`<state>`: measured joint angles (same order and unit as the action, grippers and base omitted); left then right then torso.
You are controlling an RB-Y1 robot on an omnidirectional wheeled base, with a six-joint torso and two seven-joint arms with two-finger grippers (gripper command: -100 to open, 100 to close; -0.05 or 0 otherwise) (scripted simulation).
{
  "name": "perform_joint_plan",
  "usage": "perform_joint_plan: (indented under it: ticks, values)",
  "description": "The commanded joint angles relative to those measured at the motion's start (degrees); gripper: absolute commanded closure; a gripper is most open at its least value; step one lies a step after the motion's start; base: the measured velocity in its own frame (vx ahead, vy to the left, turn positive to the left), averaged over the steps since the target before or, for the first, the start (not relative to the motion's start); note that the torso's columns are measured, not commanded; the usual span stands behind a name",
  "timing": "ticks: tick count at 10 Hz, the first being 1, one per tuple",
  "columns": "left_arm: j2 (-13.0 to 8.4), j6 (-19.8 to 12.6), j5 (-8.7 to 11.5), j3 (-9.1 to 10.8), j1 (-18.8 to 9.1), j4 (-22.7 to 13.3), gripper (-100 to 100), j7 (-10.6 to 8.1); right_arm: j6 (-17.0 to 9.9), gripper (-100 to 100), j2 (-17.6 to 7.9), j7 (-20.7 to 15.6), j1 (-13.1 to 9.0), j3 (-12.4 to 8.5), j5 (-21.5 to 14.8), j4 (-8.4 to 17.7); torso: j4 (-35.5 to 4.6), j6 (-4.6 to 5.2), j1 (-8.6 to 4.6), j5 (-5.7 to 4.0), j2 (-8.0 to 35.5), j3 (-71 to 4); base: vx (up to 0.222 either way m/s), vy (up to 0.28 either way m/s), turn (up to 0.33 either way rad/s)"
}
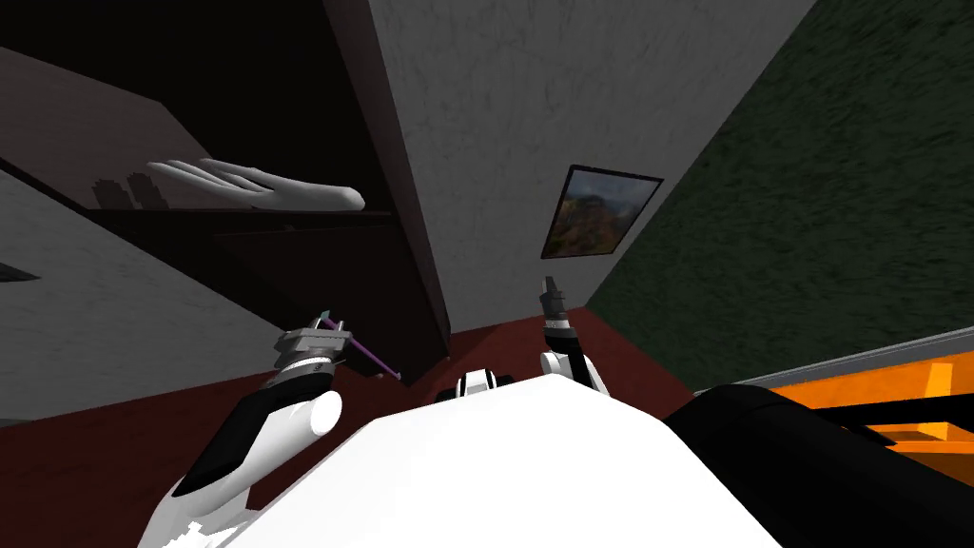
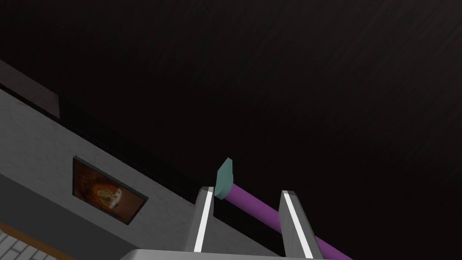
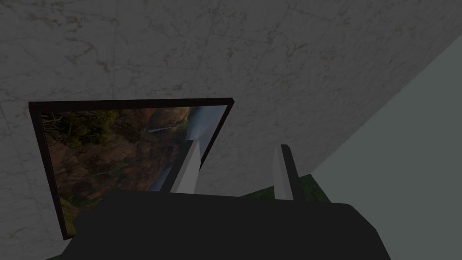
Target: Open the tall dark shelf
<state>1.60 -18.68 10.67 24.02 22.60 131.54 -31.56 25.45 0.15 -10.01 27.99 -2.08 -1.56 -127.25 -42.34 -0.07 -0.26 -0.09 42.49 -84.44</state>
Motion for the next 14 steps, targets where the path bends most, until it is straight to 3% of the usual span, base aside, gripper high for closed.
perform_joint_plan:
  ticks: [1,2,3,4,6,8,12,13,14]
  values:
    - [0.89,0.59,-0.75,2.24,0.67,0.30,100,-0.93,0.00,0,0.00,0.00,0.00,0.00,0.00,0.00,0.02,0.05,-0.18,0.00,0.04,0.05,0.054,-0.250,0.229]
    - [1.05,0.70,-0.92,3.22,0.86,0.38,100,-1.35,0.00,0,0.00,0.00,0.00,0.00,0.00,0.00,0.03,0.07,-0.02,0.02,0.06,0.06,0.018,-0.225,0.204]
    - [1.03,0.71,-0.80,2.35,1.11,0.52,100,-1.06,0.00,0,0.00,0.00,-0.01,0.00,0.00,0.00,-0.07,0.01,0.17,-0.02,0.11,0.05,-0.002,-0.111,0.067]
    - [1.17,0.75,-1.07,4.47,1.59,0.24,100,-2.26,0.00,0,-0.01,0.00,-0.02,-0.01,0.00,0.00,-0.09,0.19,0.59,0.02,-0.05,-0.06,0.039,-0.193,0.198]
    - [1.15,0.97,-1.30,6.54,1.86,0.02,100,-3.39,0.00,0,0.00,0.00,0.03,0.00,0.00,0.00,0.03,-0.46,0.27,0.00,-0.35,-0.22,0.202,-0.309,0.361]
    - [1.12,1.19,-1.53,8.60,2.13,-0.19,100,-4.51,0.00,0,-0.01,0.00,0.01,-0.01,0.00,0.00,0.02,0.17,0.34,0.08,-0.11,-0.08,0.126,-0.241,0.196]
    - [1.07,1.64,-1.98,12.73,2.68,-0.63,100,-6.75,0.00,0,-0.01,0.00,0.02,-0.01,0.00,0.00,0.08,-0.03,-0.03,0.07,-0.14,-0.05,0.105,-0.242,0.218]
    - [1.01,0.14,-1.36,12.58,4.23,2.35,-100,-7.32,0.00,0,-0.01,0.00,0.01,-0.01,0.00,0.00,0.06,-0.06,-0.10,0.07,0.01,0.03,0.066,-0.121,0.025]
    - [1.02,-0.86,-1.19,12.91,4.85,3.75,-100,-7.80,0.00,0,-0.02,0.00,-0.01,-0.01,0.00,-0.01,0.00,0.08,0.53,0.16,0.09,0.07,0.035,0.050,-0.088]
